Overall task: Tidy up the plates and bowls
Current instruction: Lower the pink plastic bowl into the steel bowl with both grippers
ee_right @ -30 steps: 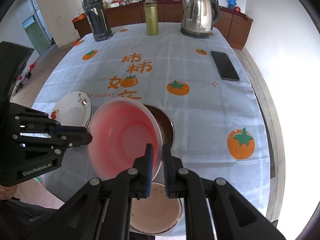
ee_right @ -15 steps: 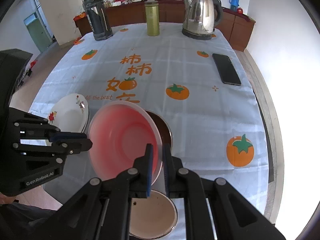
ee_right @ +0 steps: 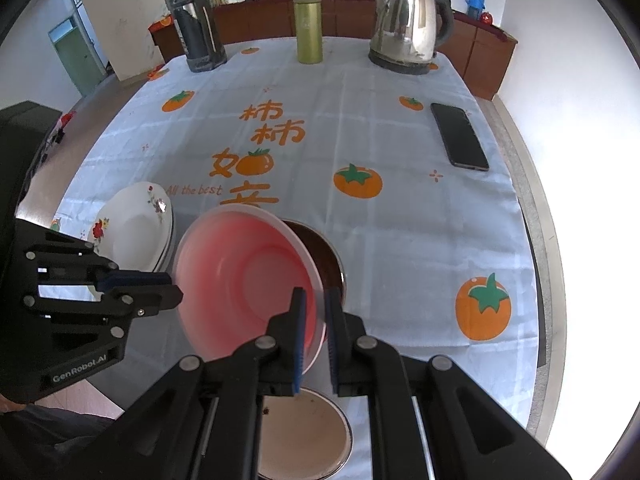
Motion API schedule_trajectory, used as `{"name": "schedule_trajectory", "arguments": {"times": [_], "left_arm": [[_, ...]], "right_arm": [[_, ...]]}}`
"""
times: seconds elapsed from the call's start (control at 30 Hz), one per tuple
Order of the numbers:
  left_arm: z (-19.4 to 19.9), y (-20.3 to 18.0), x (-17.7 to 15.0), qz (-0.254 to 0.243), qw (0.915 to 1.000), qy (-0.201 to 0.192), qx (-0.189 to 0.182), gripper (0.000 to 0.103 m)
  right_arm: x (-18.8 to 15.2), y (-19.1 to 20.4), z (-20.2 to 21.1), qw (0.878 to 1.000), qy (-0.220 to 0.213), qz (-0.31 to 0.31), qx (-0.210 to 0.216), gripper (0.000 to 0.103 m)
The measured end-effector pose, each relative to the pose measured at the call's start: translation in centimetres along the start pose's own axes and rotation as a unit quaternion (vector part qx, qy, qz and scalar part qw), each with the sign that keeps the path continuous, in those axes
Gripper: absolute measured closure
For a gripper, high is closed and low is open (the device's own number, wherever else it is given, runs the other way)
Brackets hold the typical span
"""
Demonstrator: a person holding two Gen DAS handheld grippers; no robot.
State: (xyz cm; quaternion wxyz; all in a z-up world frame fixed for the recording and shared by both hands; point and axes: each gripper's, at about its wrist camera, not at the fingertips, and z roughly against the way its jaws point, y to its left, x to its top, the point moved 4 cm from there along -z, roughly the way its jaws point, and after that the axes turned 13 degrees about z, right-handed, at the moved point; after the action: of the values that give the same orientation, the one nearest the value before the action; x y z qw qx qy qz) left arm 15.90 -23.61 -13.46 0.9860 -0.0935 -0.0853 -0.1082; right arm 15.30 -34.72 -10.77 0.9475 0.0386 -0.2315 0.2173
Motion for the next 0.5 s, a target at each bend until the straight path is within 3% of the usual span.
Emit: {"name": "schedule_trajectory", "arguments": {"times": [0.5], "left_arm": [[-1.2, 0.0, 0.2, 0.005, 0.9997, 0.023, -0.005, 0.094]], "right_arm": [[0.6, -0.5, -1.5, 1.000, 0.025, 0.009, 0.007, 0.094]]}}
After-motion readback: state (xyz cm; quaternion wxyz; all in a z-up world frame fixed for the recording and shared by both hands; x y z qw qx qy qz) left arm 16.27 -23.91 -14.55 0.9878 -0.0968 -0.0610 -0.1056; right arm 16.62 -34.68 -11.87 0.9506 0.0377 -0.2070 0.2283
